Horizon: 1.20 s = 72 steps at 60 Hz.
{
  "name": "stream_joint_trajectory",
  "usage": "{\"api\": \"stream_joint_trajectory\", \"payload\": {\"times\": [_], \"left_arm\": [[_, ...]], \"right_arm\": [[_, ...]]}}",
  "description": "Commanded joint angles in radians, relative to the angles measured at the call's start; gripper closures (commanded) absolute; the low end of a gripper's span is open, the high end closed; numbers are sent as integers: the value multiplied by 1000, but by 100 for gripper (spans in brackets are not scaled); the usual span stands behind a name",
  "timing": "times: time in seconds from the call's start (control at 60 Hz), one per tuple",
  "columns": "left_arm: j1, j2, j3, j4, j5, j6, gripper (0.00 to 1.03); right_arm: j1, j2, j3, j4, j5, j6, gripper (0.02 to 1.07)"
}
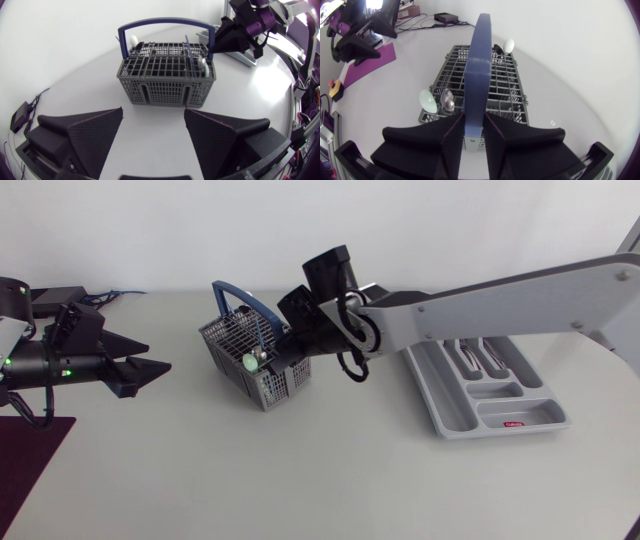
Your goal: Unload the cutlery basket into the drawer organizer.
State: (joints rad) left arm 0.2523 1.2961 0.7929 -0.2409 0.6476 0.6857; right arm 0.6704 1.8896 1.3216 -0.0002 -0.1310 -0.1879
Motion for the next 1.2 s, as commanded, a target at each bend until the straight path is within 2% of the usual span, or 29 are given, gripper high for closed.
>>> {"api": "stream_joint_trajectory", "payload": {"times": [0.0, 0.15, 0.333, 0.4, 0.433, 0.517, 0.55, 0.8, 0.867, 0.933, 1.017, 1.083, 1.1, 1.15, 1.183], "left_arm": [[-1, -15, -29, -14, 14, 21, 13], [-13, -14, -40, -12, 12, 23, 13], [-21, -14, -49, -12, 12, 28, 13], [-30, -14, -54, -12, 12, 31, 13], [-39, -12, -57, -11, 12, 32, 13], [-62, 2, -46, -9, 12, 28, 13], [-70, 8, -41, -11, 12, 26, 13], [-120, 114, 5, -23, 12, 28, 13], [-123, 157, 29, -23, 12, 31, 14], [-128, 203, 63, -23, 14, 31, 17], [-134, 290, 127, -18, 23, 28, 29], [-137, 353, 177, -15, 76, 15, 51], [-139, 364, 184, -15, 83, 14, 54], [-151, 397, 212, -14, 101, 12, 58], [-170, 425, 235, -14, 107, 11, 62]], "right_arm": [[-11, -84, -113, -17, -25, -54, 88], [-57, -239, -288, -20, -105, -88, 88], [-149, -477, -489, -90, -233, -154, 88], [-170, -526, -530, -103, -248, -182, 86], [-177, -543, -541, -109, -251, -191, 74], [-177, -578, -527, -158, -265, -199, 23], [-167, -603, -521, -178, -266, -199, 14], [-135, -811, -553, -291, -260, -166, 11], [-161, -830, -596, -300, -257, -176, 13], [-195, -837, -636, -299, -259, -194, 21], [-236, -837, -676, -282, -262, -208, 52], [-244, -830, -696, -262, -259, -208, 81], [-246, -825, -699, -258, -259, -208, 86], [-253, -807, -708, -239, -260, -208, 90], [-255, -790, -714, -221, -263, -208, 96]]}}
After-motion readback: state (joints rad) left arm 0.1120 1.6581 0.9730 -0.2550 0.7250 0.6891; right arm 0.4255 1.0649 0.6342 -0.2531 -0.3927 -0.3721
